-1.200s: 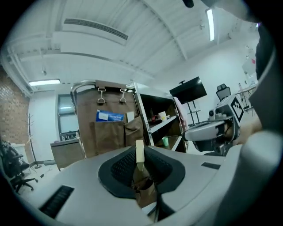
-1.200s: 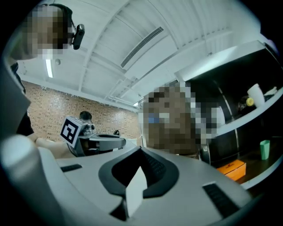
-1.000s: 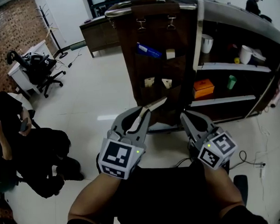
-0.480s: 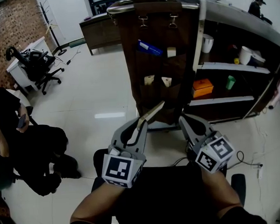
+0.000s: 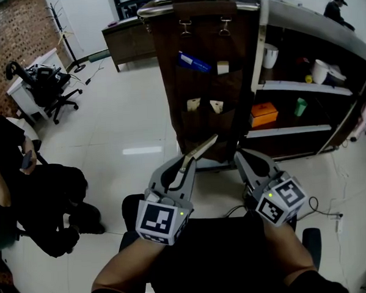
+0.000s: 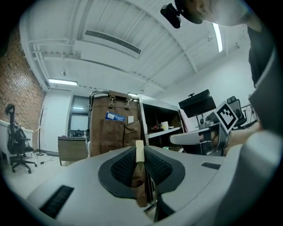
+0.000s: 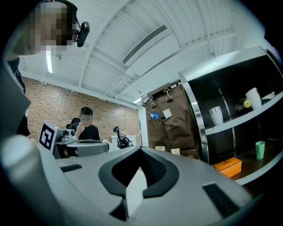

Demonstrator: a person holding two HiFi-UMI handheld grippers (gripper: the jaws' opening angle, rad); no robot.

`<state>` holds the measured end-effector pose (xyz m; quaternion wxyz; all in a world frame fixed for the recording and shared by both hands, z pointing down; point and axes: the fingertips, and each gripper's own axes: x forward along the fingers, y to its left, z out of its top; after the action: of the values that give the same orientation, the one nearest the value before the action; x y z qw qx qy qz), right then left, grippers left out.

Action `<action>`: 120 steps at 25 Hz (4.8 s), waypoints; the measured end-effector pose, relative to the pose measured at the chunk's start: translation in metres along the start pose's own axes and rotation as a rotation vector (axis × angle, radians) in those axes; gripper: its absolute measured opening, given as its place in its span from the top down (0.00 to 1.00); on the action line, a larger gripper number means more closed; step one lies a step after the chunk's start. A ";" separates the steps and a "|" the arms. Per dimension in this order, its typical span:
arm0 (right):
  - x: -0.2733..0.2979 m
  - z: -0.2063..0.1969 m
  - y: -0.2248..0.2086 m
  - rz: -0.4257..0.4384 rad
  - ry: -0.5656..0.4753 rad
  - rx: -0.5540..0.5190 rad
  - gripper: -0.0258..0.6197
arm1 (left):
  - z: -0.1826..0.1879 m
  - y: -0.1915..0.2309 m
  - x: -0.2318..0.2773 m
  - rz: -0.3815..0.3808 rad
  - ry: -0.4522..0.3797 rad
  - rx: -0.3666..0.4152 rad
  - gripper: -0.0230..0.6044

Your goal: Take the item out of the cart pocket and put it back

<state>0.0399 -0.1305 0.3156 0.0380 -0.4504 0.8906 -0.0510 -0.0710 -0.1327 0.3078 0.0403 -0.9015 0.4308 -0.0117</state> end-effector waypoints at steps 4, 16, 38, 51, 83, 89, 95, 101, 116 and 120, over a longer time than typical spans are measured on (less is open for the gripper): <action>0.000 -0.001 -0.003 -0.007 -0.003 0.004 0.93 | -0.001 -0.002 0.002 -0.006 0.006 0.024 0.89; -0.001 -0.001 -0.008 -0.014 -0.007 0.014 0.93 | 0.000 -0.003 0.001 -0.007 -0.005 0.003 0.89; -0.002 -0.004 -0.018 -0.030 -0.018 0.031 0.93 | 0.016 0.015 0.020 -0.028 0.046 0.052 0.89; 0.001 -0.016 -0.042 -0.052 0.012 0.051 0.93 | -0.016 0.050 0.113 -0.066 0.216 0.124 0.89; 0.022 -0.069 -0.100 -0.131 0.108 0.133 0.93 | -0.212 0.045 0.250 -0.135 0.498 0.079 0.89; 0.027 -0.073 -0.108 -0.147 0.106 0.143 0.93 | -0.253 0.045 0.261 -0.133 0.581 0.085 0.89; 0.027 -0.081 -0.111 -0.145 0.117 0.157 0.93 | -0.281 0.039 0.267 -0.136 0.611 0.082 0.89; 0.024 -0.080 -0.115 -0.151 0.113 0.163 0.93 | -0.285 0.037 0.271 -0.140 0.599 0.085 0.88; 0.020 -0.063 -0.104 -0.134 0.071 0.150 0.93 | -0.230 0.036 0.253 -0.151 0.506 0.054 0.74; 0.018 -0.056 -0.092 -0.117 0.058 0.137 0.93 | -0.212 0.038 0.239 -0.135 0.485 0.058 0.96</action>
<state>0.0961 -0.1963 0.3826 0.0399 -0.4963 0.8579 -0.1270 0.0380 -0.3556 0.5124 -0.0392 -0.8975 0.3660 -0.2429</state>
